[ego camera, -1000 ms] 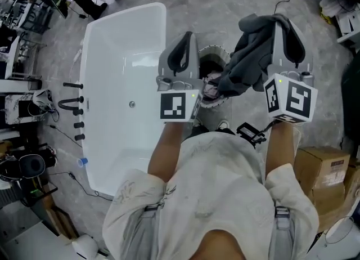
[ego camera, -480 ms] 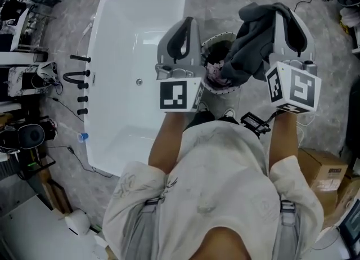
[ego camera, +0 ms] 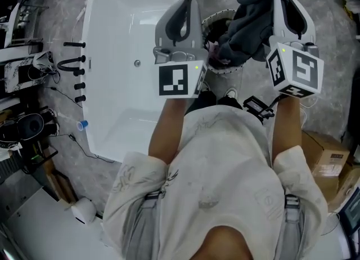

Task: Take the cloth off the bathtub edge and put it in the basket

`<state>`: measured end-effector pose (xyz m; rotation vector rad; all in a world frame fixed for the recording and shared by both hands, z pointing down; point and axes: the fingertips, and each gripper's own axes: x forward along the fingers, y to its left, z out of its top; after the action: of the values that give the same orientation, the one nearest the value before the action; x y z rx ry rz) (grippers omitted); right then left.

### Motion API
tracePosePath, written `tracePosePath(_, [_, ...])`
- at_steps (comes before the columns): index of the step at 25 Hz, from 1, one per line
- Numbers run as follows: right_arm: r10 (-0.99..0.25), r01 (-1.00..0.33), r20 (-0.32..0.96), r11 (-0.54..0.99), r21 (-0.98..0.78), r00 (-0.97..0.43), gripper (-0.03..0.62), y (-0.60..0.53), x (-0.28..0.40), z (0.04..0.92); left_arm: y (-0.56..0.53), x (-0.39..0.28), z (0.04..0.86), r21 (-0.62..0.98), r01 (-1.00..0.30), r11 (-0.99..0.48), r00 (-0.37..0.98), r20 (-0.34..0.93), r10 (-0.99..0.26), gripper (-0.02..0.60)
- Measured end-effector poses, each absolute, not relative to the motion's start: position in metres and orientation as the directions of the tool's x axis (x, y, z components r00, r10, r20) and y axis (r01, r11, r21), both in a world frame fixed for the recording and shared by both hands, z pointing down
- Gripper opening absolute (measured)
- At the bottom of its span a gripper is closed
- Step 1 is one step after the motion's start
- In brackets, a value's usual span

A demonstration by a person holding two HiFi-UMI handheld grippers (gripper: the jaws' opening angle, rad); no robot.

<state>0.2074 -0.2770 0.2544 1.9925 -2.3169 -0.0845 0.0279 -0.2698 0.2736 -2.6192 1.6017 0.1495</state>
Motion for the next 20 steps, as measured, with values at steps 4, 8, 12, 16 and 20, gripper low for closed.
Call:
tracePosePath(4, [-0.985,-0.984,0.096,0.153,0.087,-0.145,0.044,-0.280,0.203,0.289,-0.270,0.027,0.287,0.012,-0.888,-0.459,0.456,-0.095,-0.885,0.000])
tracePosePath(8, [-0.974,-0.983,0.168,0.168,0.068,-0.155,0.044,-0.284,0.201,0.326,-0.272,0.026,0.296,0.014,-0.888,-0.460,0.457,-0.084,-0.885,0.000])
tracePosePath(12, [-0.947,-0.979,0.267,0.197,0.045,-0.178,0.044,-0.289,0.194,0.374,-0.275,0.026,0.306,0.038,-0.891,-0.453,0.450,-0.067,-0.890,0.000])
tracePosePath(16, [-0.915,-0.973,0.344,0.230,0.011,-0.213,0.044,-0.294,0.183,0.425,-0.277,0.025,0.317,0.041,-0.890,-0.453,0.452,-0.044,-0.891,0.000])
tracePosePath(20, [-0.880,-0.972,0.426,0.236,0.009,-0.209,0.044,-0.301,0.179,0.471,-0.280,0.022,0.326,0.062,-0.895,-0.441,0.441,-0.024,-0.897,0.000])
